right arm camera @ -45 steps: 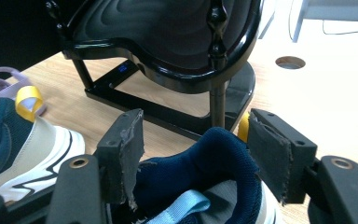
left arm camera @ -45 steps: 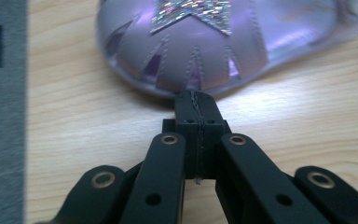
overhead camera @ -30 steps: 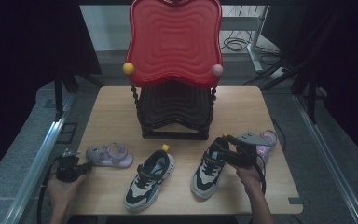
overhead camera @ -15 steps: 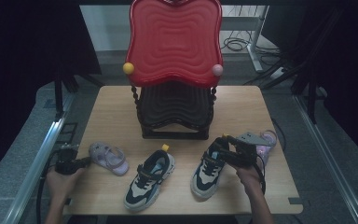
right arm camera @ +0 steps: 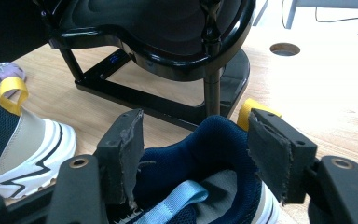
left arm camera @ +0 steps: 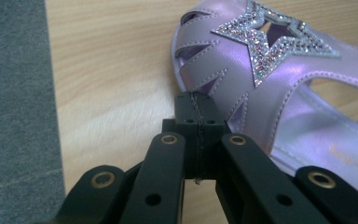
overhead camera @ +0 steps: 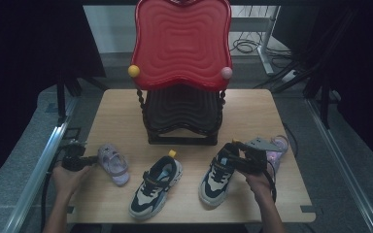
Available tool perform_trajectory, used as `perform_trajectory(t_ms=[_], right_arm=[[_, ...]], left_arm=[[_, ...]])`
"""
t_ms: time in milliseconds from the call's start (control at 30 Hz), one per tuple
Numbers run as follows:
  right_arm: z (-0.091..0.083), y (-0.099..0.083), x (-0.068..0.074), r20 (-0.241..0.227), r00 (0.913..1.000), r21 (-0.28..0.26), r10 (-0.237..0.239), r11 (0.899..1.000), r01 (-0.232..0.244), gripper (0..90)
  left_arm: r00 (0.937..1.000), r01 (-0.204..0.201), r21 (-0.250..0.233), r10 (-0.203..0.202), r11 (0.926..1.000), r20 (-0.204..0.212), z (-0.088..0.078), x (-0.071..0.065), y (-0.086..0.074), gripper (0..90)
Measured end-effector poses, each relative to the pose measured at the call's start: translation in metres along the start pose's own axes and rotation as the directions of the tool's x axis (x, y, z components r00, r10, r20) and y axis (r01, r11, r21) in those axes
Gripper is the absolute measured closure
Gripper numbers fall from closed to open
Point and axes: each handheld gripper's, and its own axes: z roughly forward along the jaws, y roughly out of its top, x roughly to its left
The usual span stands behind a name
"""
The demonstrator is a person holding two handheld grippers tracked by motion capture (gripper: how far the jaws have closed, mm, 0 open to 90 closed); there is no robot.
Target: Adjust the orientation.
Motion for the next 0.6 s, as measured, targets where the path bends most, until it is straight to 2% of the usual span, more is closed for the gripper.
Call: perform_trajectory(t_ms=[67,267,467,500,600], right_arm=[[0.0,0.0,0.0,0.0,1.0,0.0,-0.001,1.0,0.001,37.2],[-0.001,0.0,-0.001,-0.001,1.0,-0.001,0.0,1.0,0.0,37.2],[-0.001,0.0,-0.001,0.004,1.0,-0.004,0.003,1.0,-0.003,37.1],[-0.001,0.0,-0.001,0.006,1.0,-0.007,0.0,1.0,0.0,37.2],[-0.001,0.0,-0.001,0.007,1.0,-0.008,0.0,1.0,0.0,37.2]], left_arm=[[0.9999,-0.01,0.005,0.01,0.9999,0.004,0.004,0.0,0.006,90.0],[0.9998,-0.003,0.017,0.003,0.9999,0.019,0.007,0.003,0.014,90.0],[0.9994,-0.02,0.024,0.019,0.9995,0.029,0.013,0.002,0.025,90.0],[0.999,-0.037,0.028,0.037,0.9989,0.026,0.015,0.0,0.03,90.0],[0.9985,-0.05,0.035,0.049,0.9981,0.021,0.017,-0.002,0.033,90.0]])
